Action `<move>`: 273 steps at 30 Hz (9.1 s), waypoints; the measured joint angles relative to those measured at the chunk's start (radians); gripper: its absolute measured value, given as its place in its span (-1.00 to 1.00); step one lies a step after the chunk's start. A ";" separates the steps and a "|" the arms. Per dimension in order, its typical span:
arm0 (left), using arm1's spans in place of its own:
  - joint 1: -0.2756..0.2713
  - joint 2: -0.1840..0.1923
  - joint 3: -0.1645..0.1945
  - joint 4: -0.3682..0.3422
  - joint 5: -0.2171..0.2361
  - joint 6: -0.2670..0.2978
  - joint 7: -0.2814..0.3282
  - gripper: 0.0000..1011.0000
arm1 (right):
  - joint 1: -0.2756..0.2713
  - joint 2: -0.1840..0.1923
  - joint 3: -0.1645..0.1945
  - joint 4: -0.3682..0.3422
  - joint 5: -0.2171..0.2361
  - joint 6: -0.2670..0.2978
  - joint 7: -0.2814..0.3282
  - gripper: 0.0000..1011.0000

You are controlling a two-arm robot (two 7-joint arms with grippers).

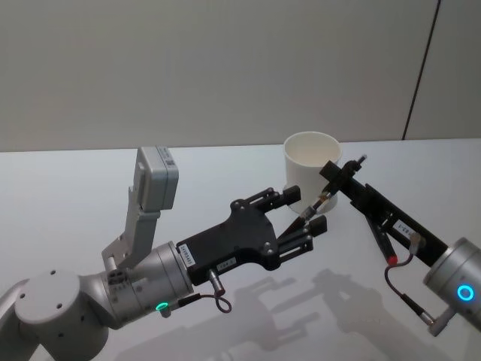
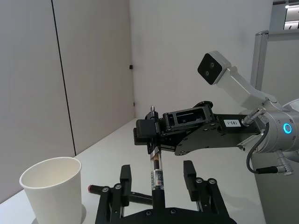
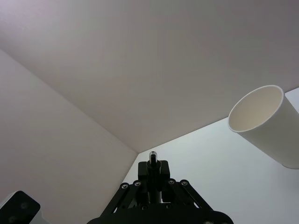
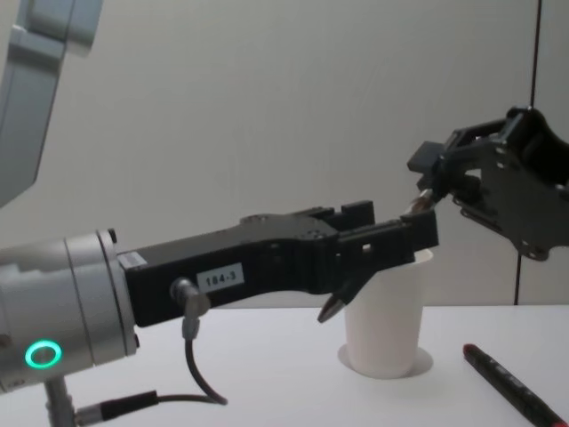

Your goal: Place the pen into the pen holder.

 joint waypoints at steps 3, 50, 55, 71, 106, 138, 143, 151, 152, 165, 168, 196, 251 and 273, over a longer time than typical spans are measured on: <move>0.000 0.000 0.000 0.000 0.000 0.000 0.000 0.48 | 0.000 0.000 0.000 0.000 0.000 0.000 0.000 -0.73; 0.000 0.000 0.000 0.000 0.000 0.000 0.000 0.98 | 0.087 0.086 0.031 0.034 -0.438 -0.192 -0.011 -0.73; 0.000 0.000 0.000 0.000 0.000 0.000 0.000 0.98 | 0.129 0.067 0.020 0.059 -0.530 -0.207 0.012 -0.73; 0.000 0.000 0.000 0.000 0.000 0.000 0.000 0.98 | 0.269 -0.013 -0.017 0.183 -0.804 -0.245 0.061 -0.73; 0.000 0.000 0.000 0.000 0.000 0.000 0.000 0.98 | 0.453 -0.174 -0.078 0.529 -0.912 -0.194 0.117 -0.73; 0.000 0.000 0.000 0.000 0.000 0.000 0.000 0.98 | 0.476 -0.199 -0.089 0.580 -0.921 -0.184 0.112 0.93; 0.000 0.000 0.000 0.000 0.000 0.000 0.000 0.98 | 0.462 -0.191 -0.086 0.554 -0.907 -0.188 0.112 0.98; 0.000 0.000 0.000 0.000 0.000 0.000 0.000 0.98 | 0.423 -0.166 -0.079 0.479 -0.885 -0.191 0.101 0.98; 0.000 0.000 0.000 0.000 0.000 0.000 0.000 0.98 | 0.420 -0.164 -0.078 0.473 -0.883 -0.191 0.100 0.98; -0.006 0.000 0.007 0.005 0.019 -0.002 0.046 0.98 | 0.379 -0.146 -0.066 0.440 -0.883 -0.197 0.084 0.98; -0.011 0.000 0.012 0.009 0.033 -0.004 0.081 0.98 | 0.353 -0.136 -0.058 0.420 -0.886 -0.203 0.074 0.98; -0.063 0.000 0.066 0.049 0.186 -0.029 0.442 0.98 | 0.095 -0.031 0.025 0.237 -0.914 -0.253 -0.025 0.98; -0.102 0.000 0.106 0.078 0.303 -0.048 0.723 0.98 | -0.003 0.005 0.066 0.077 -0.825 -0.125 -0.119 0.98; -0.102 0.000 0.106 0.078 0.303 -0.048 0.723 0.98 | 0.009 -0.012 0.088 -0.005 -0.807 0.082 -0.238 0.98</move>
